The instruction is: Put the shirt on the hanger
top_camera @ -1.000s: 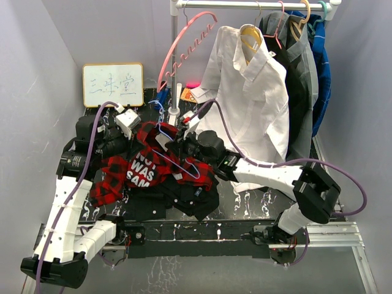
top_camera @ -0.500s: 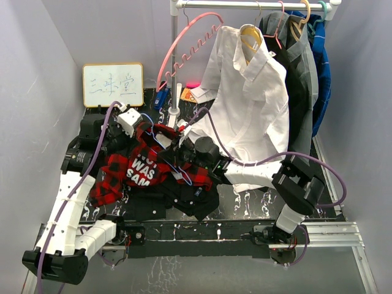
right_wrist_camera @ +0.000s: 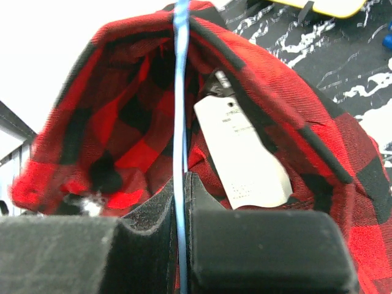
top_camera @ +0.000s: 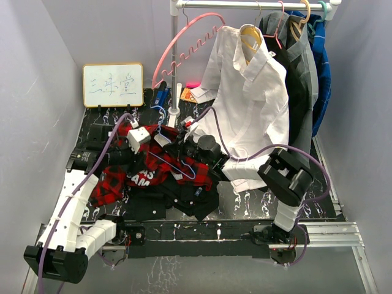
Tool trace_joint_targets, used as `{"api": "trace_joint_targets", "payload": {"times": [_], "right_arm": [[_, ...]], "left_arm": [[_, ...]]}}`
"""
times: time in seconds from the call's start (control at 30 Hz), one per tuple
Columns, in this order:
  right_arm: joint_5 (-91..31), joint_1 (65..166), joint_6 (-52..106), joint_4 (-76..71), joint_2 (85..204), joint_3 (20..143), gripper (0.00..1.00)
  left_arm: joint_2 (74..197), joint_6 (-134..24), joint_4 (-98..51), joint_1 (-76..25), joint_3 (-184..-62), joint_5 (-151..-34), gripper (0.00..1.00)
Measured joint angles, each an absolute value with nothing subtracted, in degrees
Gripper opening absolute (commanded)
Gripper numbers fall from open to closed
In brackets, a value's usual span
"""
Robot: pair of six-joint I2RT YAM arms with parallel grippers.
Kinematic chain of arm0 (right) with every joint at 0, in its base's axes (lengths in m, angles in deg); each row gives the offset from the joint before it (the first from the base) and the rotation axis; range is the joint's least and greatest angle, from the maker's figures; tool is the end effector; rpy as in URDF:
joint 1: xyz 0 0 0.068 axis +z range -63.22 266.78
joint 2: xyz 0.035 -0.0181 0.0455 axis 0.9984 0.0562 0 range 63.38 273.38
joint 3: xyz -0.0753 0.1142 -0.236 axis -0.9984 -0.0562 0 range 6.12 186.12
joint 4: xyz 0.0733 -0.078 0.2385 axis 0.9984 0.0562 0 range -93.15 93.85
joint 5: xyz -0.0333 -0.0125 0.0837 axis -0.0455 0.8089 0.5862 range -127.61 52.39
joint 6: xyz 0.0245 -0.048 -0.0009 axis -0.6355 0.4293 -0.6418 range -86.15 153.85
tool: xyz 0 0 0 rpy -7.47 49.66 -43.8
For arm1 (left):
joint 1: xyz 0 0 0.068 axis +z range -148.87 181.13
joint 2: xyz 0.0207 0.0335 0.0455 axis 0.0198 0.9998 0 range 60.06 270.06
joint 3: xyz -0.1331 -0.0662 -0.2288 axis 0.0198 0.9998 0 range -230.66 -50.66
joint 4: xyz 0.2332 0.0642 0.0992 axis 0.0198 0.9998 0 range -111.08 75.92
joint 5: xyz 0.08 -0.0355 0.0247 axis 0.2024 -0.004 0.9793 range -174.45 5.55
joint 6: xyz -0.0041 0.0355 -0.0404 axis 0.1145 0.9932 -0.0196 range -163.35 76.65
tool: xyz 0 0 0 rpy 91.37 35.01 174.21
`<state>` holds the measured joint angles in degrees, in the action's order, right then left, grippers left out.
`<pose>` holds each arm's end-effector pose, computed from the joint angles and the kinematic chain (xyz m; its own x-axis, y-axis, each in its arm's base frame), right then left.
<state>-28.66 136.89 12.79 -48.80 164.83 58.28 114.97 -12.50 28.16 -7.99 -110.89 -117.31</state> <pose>0.2437 0.3003 0.2188 -0.3461 0.1395 -0.9278 -0.7857 0.4974 0.3678 0.1761 -0.0479 0.3399 -0.3217 0.4880 -0.8114 0.7969 0.6023 0.0463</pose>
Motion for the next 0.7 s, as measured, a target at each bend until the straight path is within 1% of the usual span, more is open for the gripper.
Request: {"api": "trace_joint_targets", "payload": {"times": [0.03, 0.1, 0.2, 0.33, 0.43, 0.53, 0.57, 0.63, 0.7], "right_arm": [[-28.6, 136.7, 12.4, -49.7, 165.8, 57.9, 0.00], [-28.4, 136.5, 11.8, -50.7, 166.9, 57.4, 0.00], [-27.9, 136.5, 11.0, -52.7, 168.4, 57.0, 0.00], [-26.7, 136.5, 10.7, -54.2, 168.9, 57.0, 0.00], [-25.3, 136.5, 10.6, -55.0, 168.9, 57.0, 0.00], [-23.4, 136.5, 10.6, -55.5, 169.2, 57.1, 0.00], [-22.6, 136.5, 10.6, -55.5, 169.5, 57.4, 0.00], [-21.4, 136.5, 10.6, -55.4, 170.1, 58.0, 0.00], [-20.7, 136.5, 10.6, -55.3, 170.3, 58.3, 0.00]], "left_arm": [[115.1, -11.6, 28.9, -8.0, -110.1, -116.5, 0.96], [115.5, -10.7, 30.0, -8.0, -108.9, -114.8, 0.98], [116.2, -10.8, 30.4, -8.0, -109.4, -112.7, 0.98], [116.5, -9.3, 29.2, -8.0, -115.3, -111.1, 0.98], [113.2, -4.9, 22.1, -8.0, -116.9, -109.5, 0.98], [108.2, 4.2, 16.3, -7.9, -114.1, -109.9, 0.98], [107.1, 7.7, 16.0, -7.9, -113.4, -110.8, 0.96], [107.9, 13.0, 17.1, -7.9, -113.9, -113.1, 0.89], [114.1, 18.4, 22.1, -7.2, -118.8, -117.2, 0.86]]}}
